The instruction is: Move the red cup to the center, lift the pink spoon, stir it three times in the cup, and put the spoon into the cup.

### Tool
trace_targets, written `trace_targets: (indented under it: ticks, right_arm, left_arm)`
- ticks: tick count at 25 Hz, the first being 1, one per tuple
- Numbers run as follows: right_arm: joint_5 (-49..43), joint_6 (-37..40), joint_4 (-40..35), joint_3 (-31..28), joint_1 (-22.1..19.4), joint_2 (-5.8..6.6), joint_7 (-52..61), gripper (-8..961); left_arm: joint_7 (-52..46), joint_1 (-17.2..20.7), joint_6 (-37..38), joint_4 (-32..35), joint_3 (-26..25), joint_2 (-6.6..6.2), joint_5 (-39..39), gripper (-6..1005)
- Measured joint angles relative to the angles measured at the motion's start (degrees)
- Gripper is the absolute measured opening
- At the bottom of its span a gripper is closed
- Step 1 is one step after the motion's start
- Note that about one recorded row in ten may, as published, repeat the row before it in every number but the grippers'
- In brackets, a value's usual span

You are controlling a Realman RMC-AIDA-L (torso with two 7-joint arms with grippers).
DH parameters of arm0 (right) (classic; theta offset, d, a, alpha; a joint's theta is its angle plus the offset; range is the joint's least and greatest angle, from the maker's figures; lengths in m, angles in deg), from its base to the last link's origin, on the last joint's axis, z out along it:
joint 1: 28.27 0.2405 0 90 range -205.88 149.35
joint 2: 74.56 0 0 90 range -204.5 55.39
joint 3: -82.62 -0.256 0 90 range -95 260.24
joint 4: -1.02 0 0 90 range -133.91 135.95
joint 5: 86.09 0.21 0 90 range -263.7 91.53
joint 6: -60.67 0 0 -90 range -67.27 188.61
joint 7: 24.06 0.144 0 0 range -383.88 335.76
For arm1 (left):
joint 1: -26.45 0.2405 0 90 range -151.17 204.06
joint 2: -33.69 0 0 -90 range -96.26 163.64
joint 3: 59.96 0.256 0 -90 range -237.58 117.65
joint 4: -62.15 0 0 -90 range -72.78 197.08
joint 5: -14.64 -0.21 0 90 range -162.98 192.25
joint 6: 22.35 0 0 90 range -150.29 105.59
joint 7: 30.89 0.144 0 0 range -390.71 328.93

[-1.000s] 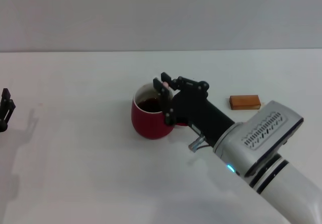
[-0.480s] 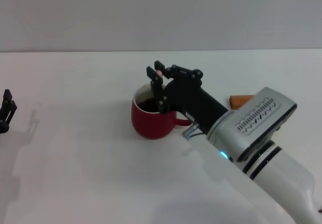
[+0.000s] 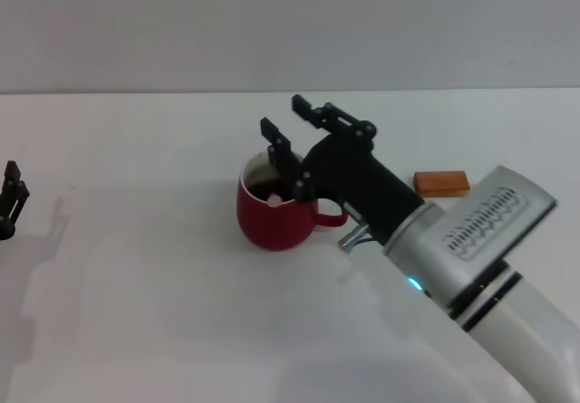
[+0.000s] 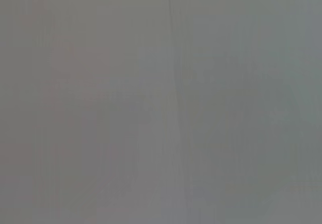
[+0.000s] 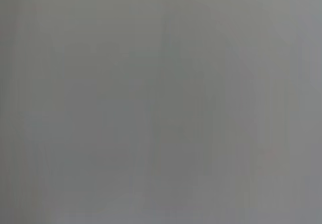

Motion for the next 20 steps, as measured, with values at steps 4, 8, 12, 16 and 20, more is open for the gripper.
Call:
trace_targets:
  ticks: [4,8,12,16,20]
  right_arm:
    - [0.39,6.64,-0.88,-2.4,-4.89,0.25,-0.12,429]
    - [0.67,12.84,-3.81,-11.02,-13.64,0.42,-0.19,498]
    - [0.78,17.19,-6.6,-20.28,-20.56,0.46,0.29,566]
    - [0.85,19.44,-7.38,-25.5,-24.95,0.5,0.44,657]
    - [1.52,20.87,-9.07,-29.84,-28.32,0.48,0.51,763]
  left_arm:
    - [0.0,-0.02,0.18,0.0,-0.18,-0.02,0.02,840]
    - [0.0,0.06,0.61,-0.01,-0.22,-0.08,-0.02,840]
    - [0.0,0.03,0.66,0.2,-0.3,-0.09,0.15,840]
    - [0.0,0.13,0.66,0.26,-0.35,-0.09,0.26,840]
    - [0.0,0.22,0.66,0.43,-0.41,-0.09,0.36,840]
